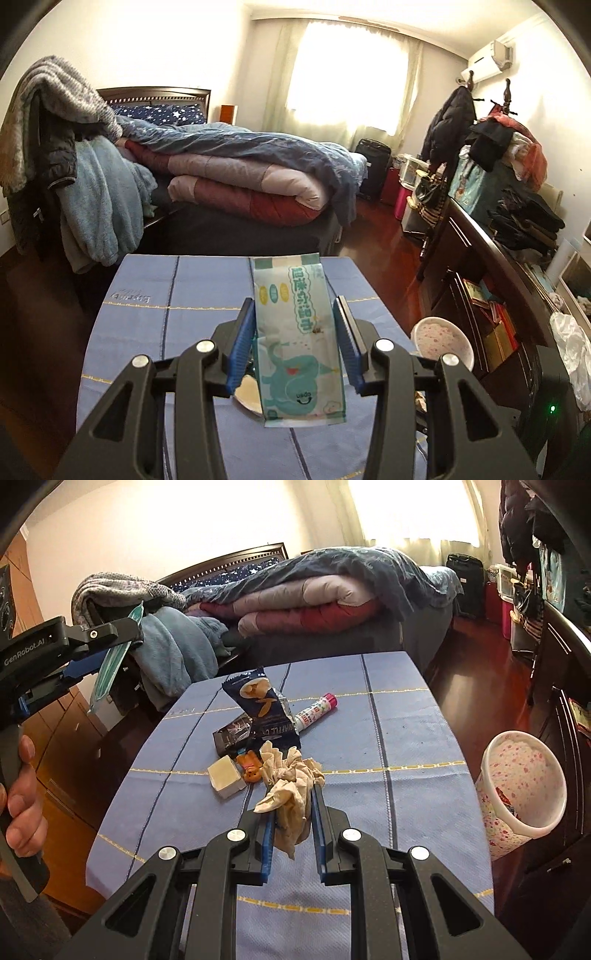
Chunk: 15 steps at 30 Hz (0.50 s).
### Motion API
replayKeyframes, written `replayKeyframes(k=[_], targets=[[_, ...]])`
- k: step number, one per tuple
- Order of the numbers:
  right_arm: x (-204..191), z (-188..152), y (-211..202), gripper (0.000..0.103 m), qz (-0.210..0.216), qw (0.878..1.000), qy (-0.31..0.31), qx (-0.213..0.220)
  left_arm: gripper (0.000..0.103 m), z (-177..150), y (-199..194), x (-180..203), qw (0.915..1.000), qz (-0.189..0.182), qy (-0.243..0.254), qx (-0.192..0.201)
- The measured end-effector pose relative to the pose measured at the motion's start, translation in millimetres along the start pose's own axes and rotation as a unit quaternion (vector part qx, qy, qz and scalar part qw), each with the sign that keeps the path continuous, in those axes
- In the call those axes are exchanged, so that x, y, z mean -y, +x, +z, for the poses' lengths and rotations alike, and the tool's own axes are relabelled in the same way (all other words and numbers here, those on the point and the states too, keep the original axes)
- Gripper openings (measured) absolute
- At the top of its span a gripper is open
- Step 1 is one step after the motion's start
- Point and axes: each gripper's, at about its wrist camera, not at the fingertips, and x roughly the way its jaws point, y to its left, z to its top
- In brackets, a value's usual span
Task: Collect trash
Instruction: 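Carry the wet-wipe pack and tissue over the wastebasket with both tools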
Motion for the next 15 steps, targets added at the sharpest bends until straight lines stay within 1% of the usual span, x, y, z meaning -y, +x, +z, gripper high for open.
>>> replayKeyframes(k=[7, 15], targets=[[24, -3, -17, 0.018, -0.017, 1.0, 0.02, 0.013, 0.043, 3, -2, 39, 0.9992, -0.031, 0.026, 0.004], [65, -8, -31, 0.018, -0.043, 0.997, 0.054, 0.023, 0.043, 3, 18, 91, 0.9954, -0.074, 0.06, -0.006]])
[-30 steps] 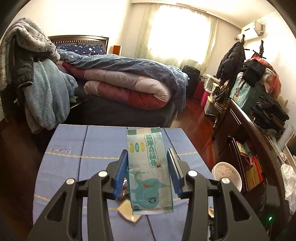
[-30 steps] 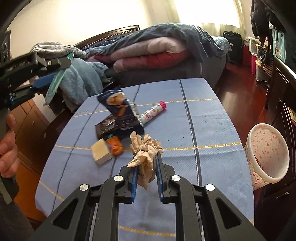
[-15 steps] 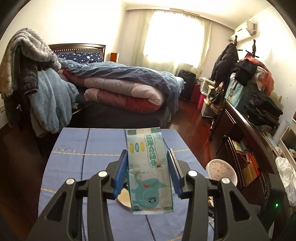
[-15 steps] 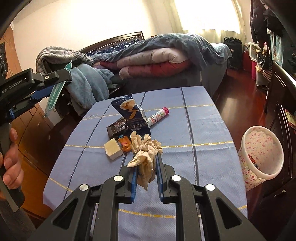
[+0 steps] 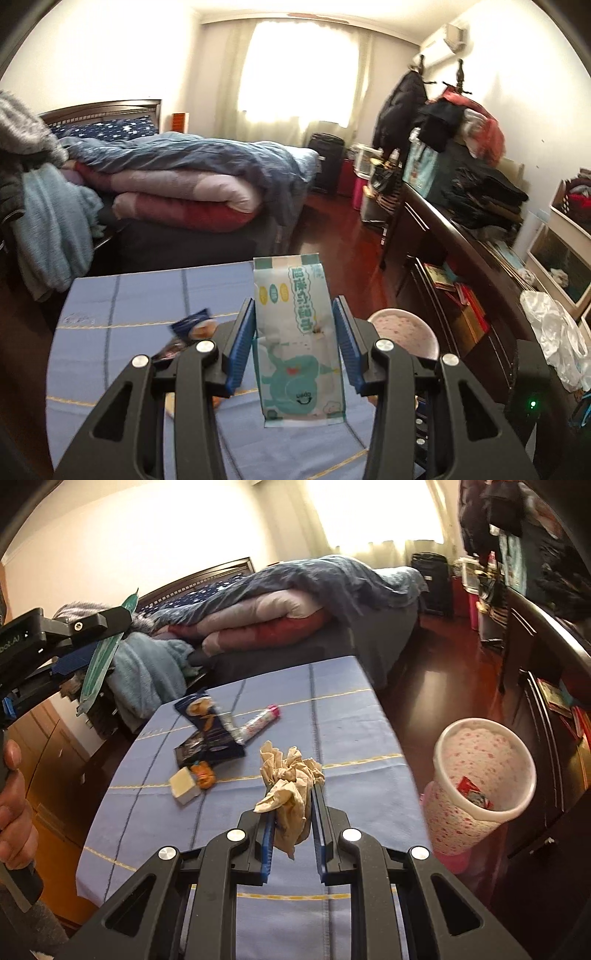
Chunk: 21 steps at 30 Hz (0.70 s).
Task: Collect trash
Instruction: 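Carry the wet-wipe pack and tissue over the wastebasket with both tools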
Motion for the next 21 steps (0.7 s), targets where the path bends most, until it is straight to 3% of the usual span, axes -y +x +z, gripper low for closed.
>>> replayKeyframes(k=[12, 21], targets=[[76, -1, -10, 0.018, -0.054, 0.996, 0.062, 0.015, 0.043, 2, 61, 71, 0.997, -0.057, 0.043, -0.03], [140, -2, -3, 0.018, -0.103, 0.988, 0.111, 0.014, 0.043, -3, 123, 124, 0.9899, -0.1, 0.075, -0.066]])
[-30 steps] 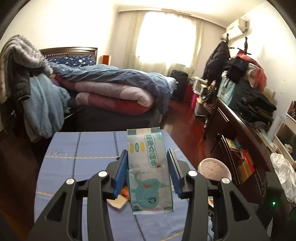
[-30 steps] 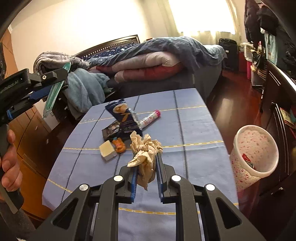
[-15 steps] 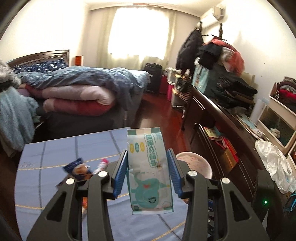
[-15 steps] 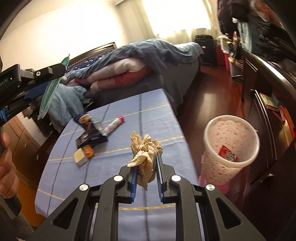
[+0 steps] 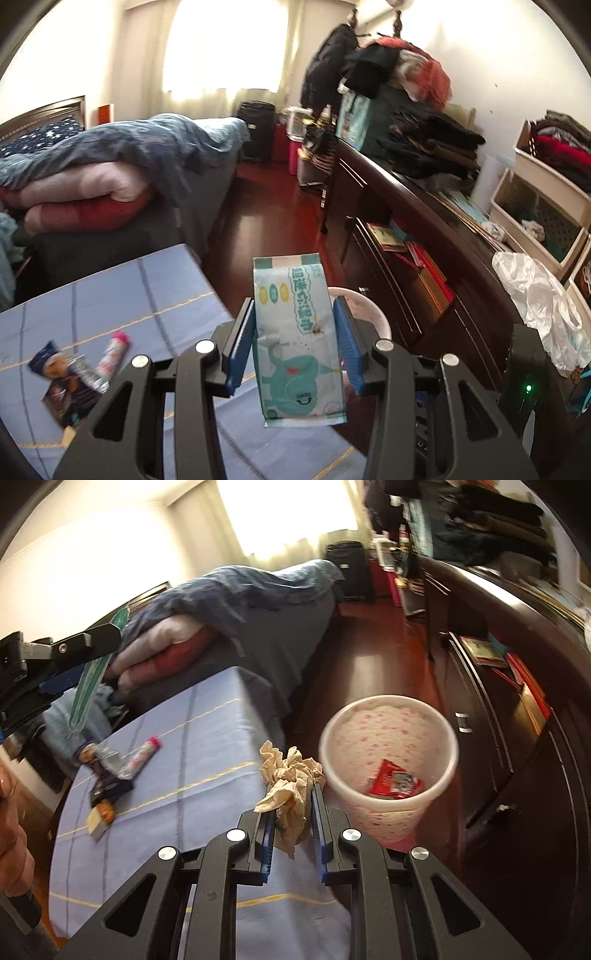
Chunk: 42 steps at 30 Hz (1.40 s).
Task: Collect trash
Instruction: 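Carry the wet-wipe pack and tissue over the wastebasket with both tools, then open the left tool over the wastebasket while the right tool releases the tissue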
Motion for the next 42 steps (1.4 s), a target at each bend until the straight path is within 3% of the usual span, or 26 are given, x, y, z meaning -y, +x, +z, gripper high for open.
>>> replayKeyframes(k=[12, 22, 25, 28, 31, 33, 42], targets=[[67, 21, 39, 0.018, -0.065, 0.996, 0.056, 0.002, 0.043, 5, 124, 47, 0.9959, -0.052, 0.05, -0.055], [99, 37, 88, 0.018, -0.092, 0.992, 0.086, -0.008, 0.044, 12, 198, 55, 0.9913, -0.083, 0.047, -0.091], [103, 41, 100, 0.026, -0.097, 0.991, 0.087, -0.006, 0.048, 14, 209, 53, 0.99, -0.098, 0.039, -0.094], [106, 43, 109, 0.029, -0.107, 0.99, 0.089, -0.009, 0.07, 18, 213, 50, 0.9903, -0.102, 0.032, -0.089], [105, 43, 112, 0.034, -0.11, 0.99, 0.088, -0.007, 0.08, 22, 213, 45, 0.9903, -0.11, 0.024, -0.082], [104, 42, 111, 0.04, -0.113, 0.99, 0.086, -0.006, 0.082, 23, 211, 42, 0.9909, -0.109, 0.021, -0.077], [90, 38, 107, 0.047, -0.116, 0.99, 0.079, -0.014, 0.086, 25, 180, 20, 0.9946, -0.085, 0.006, -0.06]])
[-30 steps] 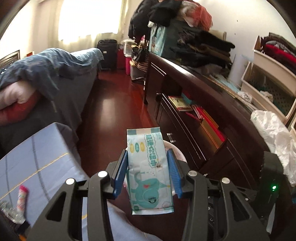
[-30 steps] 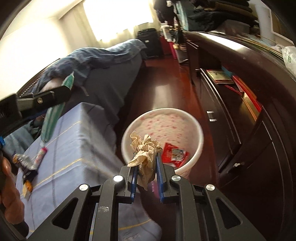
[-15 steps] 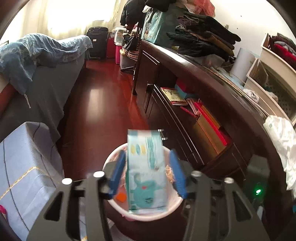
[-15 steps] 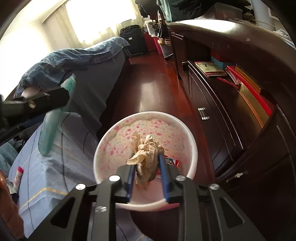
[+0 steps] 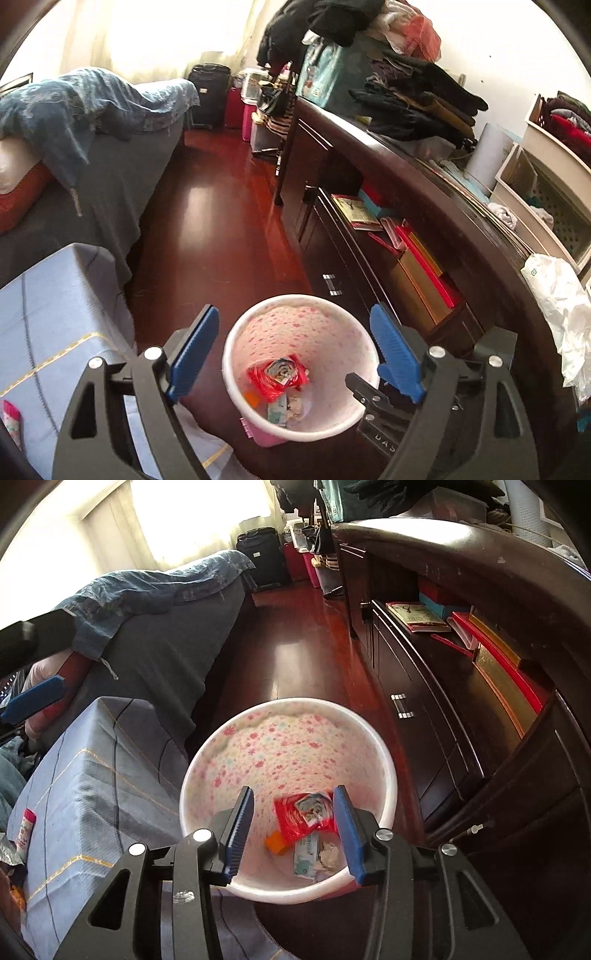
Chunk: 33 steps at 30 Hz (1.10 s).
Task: Collect trash
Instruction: 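Open the left tool over the wastebasket while the right tool releases the tissue, then grasp the blue snack bag with the left tool while the right tool grasps the glue stick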
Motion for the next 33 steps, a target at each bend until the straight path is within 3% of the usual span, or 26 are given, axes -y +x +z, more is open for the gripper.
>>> replayKeyframes(k=[9, 15, 20, 24, 27, 29, 33], targets=[[-48, -23, -31, 0.061, 0.037, 0.999, -0.034, -0.012, 0.094, -20, -60, -36, 0.9966, 0.078, -0.017, 0.018], [-97, -45, -55, 0.065, 0.087, 0.992, -0.086, -0.021, 0.095, -48, -121, -81, 0.9838, 0.163, -0.064, 0.039], [-135, -62, -71, 0.065, 0.125, 0.984, -0.128, -0.029, 0.099, -69, -188, -113, 0.9597, 0.246, -0.104, 0.089], [-162, -71, -81, 0.065, 0.149, 0.977, -0.151, -0.032, 0.099, -84, -236, -137, 0.9296, 0.32, -0.13, 0.13], [-183, -78, -87, 0.066, 0.164, 0.971, -0.171, -0.033, 0.099, -94, -244, -157, 0.9127, 0.364, -0.142, 0.119], [-197, -83, -91, 0.067, 0.172, 0.967, -0.185, -0.033, 0.099, -102, -236, -178, 0.9122, 0.366, -0.163, 0.087], [-222, -93, -92, 0.067, 0.181, 0.96, -0.21, -0.039, 0.099, -116, -210, -212, 0.9224, 0.321, -0.21, 0.045]])
